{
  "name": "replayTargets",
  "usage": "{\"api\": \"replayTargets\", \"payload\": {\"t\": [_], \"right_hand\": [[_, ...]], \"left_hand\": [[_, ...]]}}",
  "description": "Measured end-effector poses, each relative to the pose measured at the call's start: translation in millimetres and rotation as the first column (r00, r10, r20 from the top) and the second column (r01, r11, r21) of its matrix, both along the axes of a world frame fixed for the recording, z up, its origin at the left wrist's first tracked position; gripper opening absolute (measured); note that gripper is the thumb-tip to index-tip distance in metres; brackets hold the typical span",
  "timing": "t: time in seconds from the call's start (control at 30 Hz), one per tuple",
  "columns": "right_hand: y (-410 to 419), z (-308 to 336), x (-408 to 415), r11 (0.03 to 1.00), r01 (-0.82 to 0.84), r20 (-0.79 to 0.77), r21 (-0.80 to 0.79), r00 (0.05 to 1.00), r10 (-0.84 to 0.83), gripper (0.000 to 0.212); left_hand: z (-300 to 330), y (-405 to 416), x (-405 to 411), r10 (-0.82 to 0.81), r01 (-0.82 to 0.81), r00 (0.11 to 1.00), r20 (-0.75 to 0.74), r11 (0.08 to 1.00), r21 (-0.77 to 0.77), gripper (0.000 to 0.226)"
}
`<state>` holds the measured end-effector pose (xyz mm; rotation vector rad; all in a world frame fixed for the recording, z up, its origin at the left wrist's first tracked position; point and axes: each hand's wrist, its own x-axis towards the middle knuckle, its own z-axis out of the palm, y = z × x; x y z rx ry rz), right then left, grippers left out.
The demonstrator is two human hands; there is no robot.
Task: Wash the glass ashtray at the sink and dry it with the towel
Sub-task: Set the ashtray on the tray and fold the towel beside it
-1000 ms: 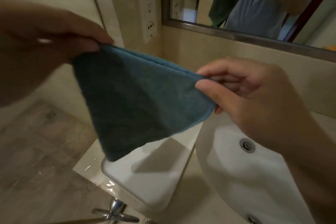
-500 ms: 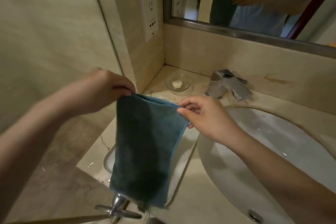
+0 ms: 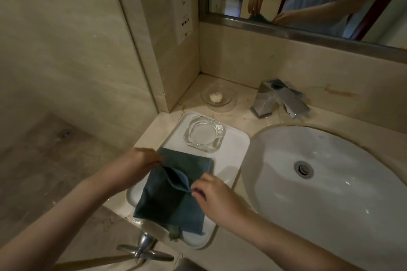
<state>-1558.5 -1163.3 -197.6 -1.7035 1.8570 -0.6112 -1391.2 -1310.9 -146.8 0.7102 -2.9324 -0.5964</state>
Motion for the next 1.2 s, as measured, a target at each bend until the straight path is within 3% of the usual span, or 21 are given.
{"api": "replayTargets", "payload": {"t": [0.1, 0.17, 0.37, 0.53, 0.6, 0.73, 0.8, 0.9, 1.1, 1.2], "right_hand": [[9.5, 2.9, 4.4, 0.998, -0.059, -0.001, 0.020, 0.998, 0.059, 0.026], [16.5, 4.8, 7.1, 0.994, -0.094, 0.019, 0.048, 0.995, 0.093, 0.025], [23.8, -8.2, 15.7, 0.973, -0.137, 0.007, 0.186, 0.990, 0.138, 0.021], [24.5, -19.9, 9.8, 0.936, -0.183, 0.045, 0.300, 0.983, 0.178, 0.020], [21.2, -18.7, 3.3, 0.955, -0.118, 0.062, 0.273, 0.993, 0.105, 0.022], [-5.4, -12.0, -15.4, 0.992, 0.125, 0.036, 0.009, 0.992, -0.125, 0.033], [-22.6, -12.2, -21.4, 0.985, 0.169, -0.033, 0.044, 0.985, -0.168, 0.046], [-39.9, -19.4, -26.2, 0.953, 0.179, -0.101, 0.245, 0.982, -0.159, 0.057], [-46.5, -16.0, -31.0, 0.921, 0.221, 0.044, 0.320, 0.968, -0.247, 0.019], [-42.8, -1.3, -33.7, 0.921, 0.201, 0.094, 0.334, 0.965, -0.245, 0.008]], "left_hand": [[-18.7, 16.6, 29.4, -0.026, 0.019, 0.999, 0.048, 0.992, 0.128, 0.024], [-35.5, 25.6, 48.1, 0.038, -0.050, 0.997, 0.066, 0.978, 0.204, 0.019], [-82.3, 39.8, 73.3, 0.091, -0.102, 0.994, 0.055, 0.968, 0.231, 0.018], [-69.1, 34.6, 62.1, 0.089, -0.111, 0.991, 0.103, 0.967, 0.231, 0.019], [-55.8, 28.1, 56.7, 0.114, -0.145, 0.984, 0.139, 0.961, 0.236, 0.025], [-47.6, 6.5, 35.4, 0.199, -0.204, 0.979, 0.046, 0.969, 0.140, 0.028], [-50.0, -7.5, 17.7, 0.224, -0.235, 0.969, 0.103, 0.966, 0.106, 0.041], [-56.1, -29.7, -6.2, 0.220, -0.276, 0.929, 0.297, 0.947, 0.162, 0.055], [-58.9, -53.0, -27.8, 0.046, -0.135, 0.871, 0.489, 0.979, 0.149, 0.031], [-47.9, -57.0, -36.6, 0.015, -0.102, 0.874, 0.485, 0.983, 0.154, 0.026]]}}
